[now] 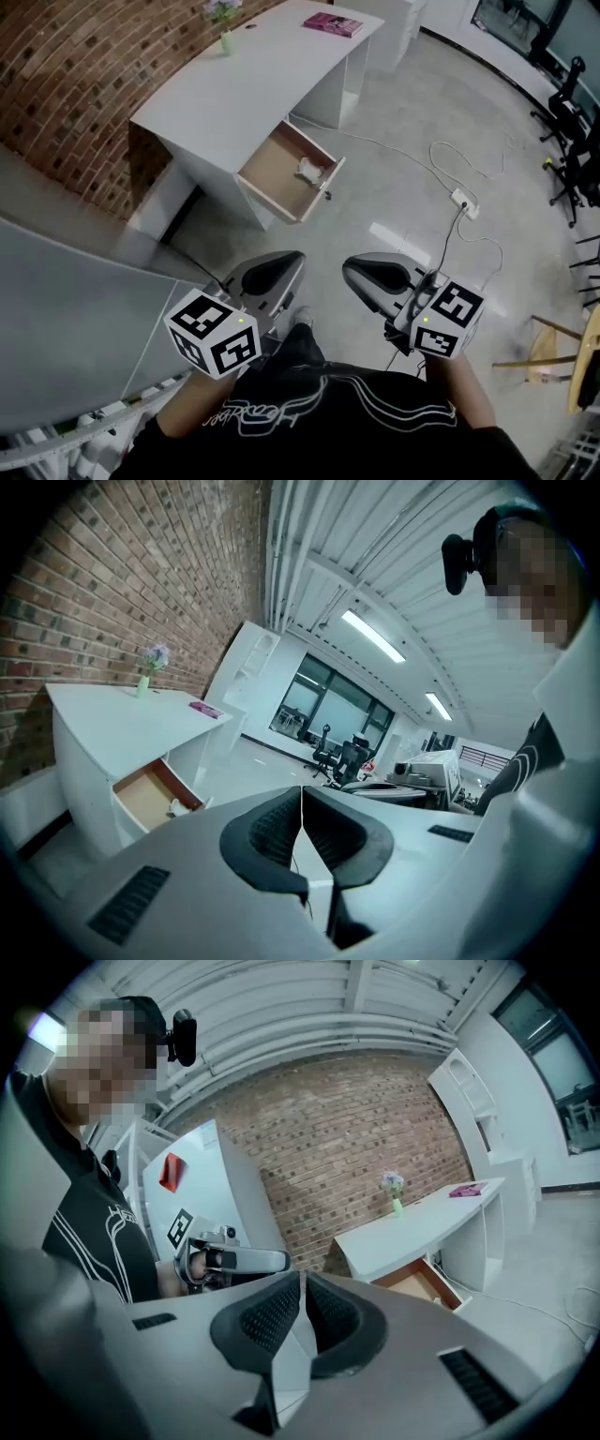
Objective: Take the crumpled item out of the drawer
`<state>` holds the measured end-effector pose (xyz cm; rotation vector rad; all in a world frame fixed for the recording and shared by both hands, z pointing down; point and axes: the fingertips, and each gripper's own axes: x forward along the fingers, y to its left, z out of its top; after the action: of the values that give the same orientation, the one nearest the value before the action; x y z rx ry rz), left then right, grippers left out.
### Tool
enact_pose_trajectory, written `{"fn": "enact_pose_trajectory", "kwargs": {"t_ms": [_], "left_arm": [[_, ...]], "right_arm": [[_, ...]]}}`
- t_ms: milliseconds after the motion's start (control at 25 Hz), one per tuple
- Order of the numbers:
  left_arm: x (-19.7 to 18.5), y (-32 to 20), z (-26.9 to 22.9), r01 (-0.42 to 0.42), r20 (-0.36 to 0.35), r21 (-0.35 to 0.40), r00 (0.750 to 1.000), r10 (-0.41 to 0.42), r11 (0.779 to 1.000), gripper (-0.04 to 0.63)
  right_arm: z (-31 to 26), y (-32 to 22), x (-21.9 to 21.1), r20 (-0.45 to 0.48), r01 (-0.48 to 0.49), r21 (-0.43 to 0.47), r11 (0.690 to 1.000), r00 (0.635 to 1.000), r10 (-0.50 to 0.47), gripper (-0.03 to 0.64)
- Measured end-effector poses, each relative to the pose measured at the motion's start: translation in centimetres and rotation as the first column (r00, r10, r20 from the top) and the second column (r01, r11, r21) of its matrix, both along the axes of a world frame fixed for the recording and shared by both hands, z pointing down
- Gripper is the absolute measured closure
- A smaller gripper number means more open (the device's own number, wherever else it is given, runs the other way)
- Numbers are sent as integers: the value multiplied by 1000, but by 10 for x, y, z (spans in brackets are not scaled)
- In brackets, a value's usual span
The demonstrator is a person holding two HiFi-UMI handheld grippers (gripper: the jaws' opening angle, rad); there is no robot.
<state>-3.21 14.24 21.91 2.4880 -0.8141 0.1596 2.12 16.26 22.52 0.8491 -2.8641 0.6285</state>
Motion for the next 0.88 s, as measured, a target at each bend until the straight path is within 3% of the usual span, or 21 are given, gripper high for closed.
{"fn": "enact_pose_trajectory", "kwargs": {"t_ms": [200, 400, 640, 880], "left_arm": [[-24, -80, 38, -35, 5, -62, 999, 35, 997, 571], [-40, -147, 74, -53, 29, -75, 998, 55, 996, 571], [-41, -184, 112, -42, 44, -114, 998, 47, 993, 571], [-35, -209, 133, -30, 66, -131, 997, 39, 991, 571]], "right_arm": [[35, -77, -14, -21, -61, -72, 996, 998, 59, 565], [69, -140, -21, -52, -118, -103, 988, 992, 113, 565], [101, -184, -19, -147, -140, -116, 983, 982, 123, 564], [138, -227, -21, -318, -102, -97, 990, 946, 66, 562]]}}
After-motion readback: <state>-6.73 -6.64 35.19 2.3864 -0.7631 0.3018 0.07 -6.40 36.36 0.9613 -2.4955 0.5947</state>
